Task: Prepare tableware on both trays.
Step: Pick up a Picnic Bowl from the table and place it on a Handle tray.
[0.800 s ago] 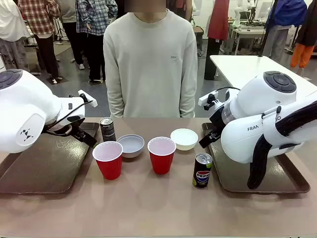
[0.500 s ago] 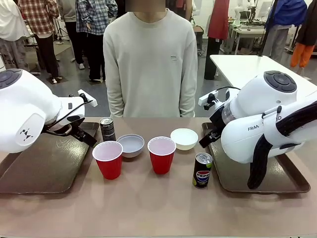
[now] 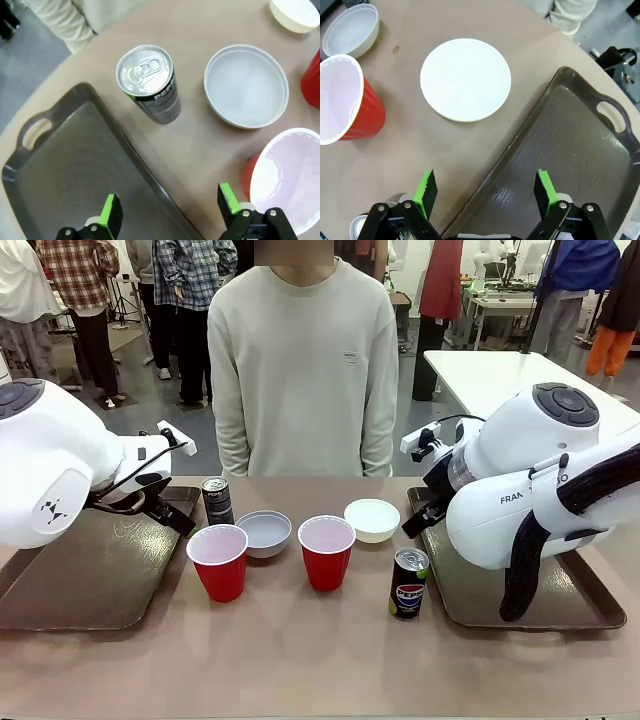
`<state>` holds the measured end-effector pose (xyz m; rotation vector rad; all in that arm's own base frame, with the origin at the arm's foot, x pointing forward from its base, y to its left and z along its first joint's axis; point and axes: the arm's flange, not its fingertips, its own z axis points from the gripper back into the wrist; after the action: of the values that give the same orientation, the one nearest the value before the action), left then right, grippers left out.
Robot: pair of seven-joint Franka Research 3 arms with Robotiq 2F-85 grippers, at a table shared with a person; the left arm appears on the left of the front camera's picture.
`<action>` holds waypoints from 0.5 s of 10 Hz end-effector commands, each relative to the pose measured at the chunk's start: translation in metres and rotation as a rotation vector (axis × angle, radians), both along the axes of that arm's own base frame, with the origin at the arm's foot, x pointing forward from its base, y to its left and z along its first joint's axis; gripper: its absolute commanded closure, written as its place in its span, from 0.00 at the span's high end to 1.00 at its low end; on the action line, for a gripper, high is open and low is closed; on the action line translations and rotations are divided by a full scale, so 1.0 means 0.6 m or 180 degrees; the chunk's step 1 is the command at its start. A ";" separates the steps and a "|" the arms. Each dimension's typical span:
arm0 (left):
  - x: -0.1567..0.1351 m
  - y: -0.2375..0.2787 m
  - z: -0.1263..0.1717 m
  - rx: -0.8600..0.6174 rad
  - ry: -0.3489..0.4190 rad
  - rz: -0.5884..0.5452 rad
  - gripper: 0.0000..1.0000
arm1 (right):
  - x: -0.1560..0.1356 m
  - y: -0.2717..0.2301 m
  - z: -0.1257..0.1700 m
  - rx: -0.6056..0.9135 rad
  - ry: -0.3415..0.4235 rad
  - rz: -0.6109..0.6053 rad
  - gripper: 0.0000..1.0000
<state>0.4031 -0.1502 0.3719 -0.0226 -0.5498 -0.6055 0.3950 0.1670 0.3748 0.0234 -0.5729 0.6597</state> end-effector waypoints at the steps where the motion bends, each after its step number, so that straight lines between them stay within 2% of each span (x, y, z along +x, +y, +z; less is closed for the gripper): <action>1: 0.000 0.000 0.000 0.0000 0.0000 0.0000 1.00 | 0.000 0.000 0.000 0.0001 0.0000 0.0000 1.00; 5: 0.000 0.000 0.000 0.0000 0.0000 0.0000 1.00 | 0.000 0.000 0.000 0.0000 0.0000 0.0000 1.00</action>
<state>0.4031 -0.1502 0.3719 -0.0226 -0.5498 -0.6055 0.3950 0.1671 0.3748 0.0234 -0.5729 0.6597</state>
